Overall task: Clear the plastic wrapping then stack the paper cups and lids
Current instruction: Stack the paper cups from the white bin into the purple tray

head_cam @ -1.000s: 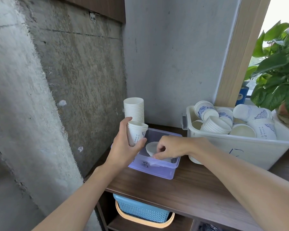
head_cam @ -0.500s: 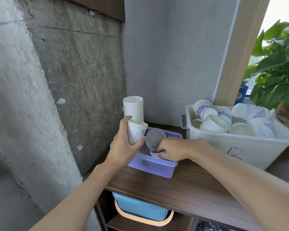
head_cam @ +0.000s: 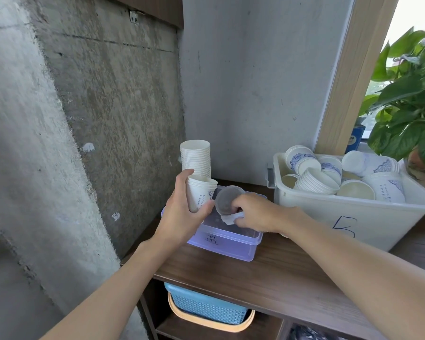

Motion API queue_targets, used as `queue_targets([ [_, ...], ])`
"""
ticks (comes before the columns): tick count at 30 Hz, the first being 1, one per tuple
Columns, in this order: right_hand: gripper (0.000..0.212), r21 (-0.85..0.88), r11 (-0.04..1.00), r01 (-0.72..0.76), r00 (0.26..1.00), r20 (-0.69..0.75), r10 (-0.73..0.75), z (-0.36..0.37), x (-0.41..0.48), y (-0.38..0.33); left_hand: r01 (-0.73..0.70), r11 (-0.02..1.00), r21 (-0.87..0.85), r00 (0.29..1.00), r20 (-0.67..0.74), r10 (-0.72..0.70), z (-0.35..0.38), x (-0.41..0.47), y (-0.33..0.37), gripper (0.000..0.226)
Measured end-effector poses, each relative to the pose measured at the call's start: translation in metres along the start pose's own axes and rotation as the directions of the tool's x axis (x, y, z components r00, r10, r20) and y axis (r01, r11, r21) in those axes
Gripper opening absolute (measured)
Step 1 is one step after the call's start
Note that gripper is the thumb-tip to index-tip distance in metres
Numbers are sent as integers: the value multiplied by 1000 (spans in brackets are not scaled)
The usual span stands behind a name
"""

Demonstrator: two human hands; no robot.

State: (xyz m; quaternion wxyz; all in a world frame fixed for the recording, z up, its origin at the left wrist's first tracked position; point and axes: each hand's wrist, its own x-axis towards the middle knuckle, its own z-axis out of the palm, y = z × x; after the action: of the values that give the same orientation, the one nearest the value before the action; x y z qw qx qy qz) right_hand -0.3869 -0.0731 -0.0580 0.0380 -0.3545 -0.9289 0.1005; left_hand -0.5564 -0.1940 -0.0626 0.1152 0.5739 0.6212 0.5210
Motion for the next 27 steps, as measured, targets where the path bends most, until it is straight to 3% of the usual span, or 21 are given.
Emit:
queue_targets([
  [4, 10, 13, 999, 33, 990, -136, -31, 0, -2, -2, -6, 1000, 6, 1000, -5, 6, 0, 0, 0, 75],
  [13, 15, 79, 996, 43, 985, -169, -29, 1, -1, 0, -27, 1000, -1, 1000, -12, 27, 1, 0, -1, 75],
  [23, 8, 341, 939, 48, 969, -245, 39, -31, -57, -23, -32, 999, -9, 999, 2, 32, 2, -4, 8, 75],
  [27, 6, 342, 936, 79, 922, -382, 62, -35, -93, -23, -28, 1000, -9, 1000, 8, 28, 4, -9, 14, 74],
])
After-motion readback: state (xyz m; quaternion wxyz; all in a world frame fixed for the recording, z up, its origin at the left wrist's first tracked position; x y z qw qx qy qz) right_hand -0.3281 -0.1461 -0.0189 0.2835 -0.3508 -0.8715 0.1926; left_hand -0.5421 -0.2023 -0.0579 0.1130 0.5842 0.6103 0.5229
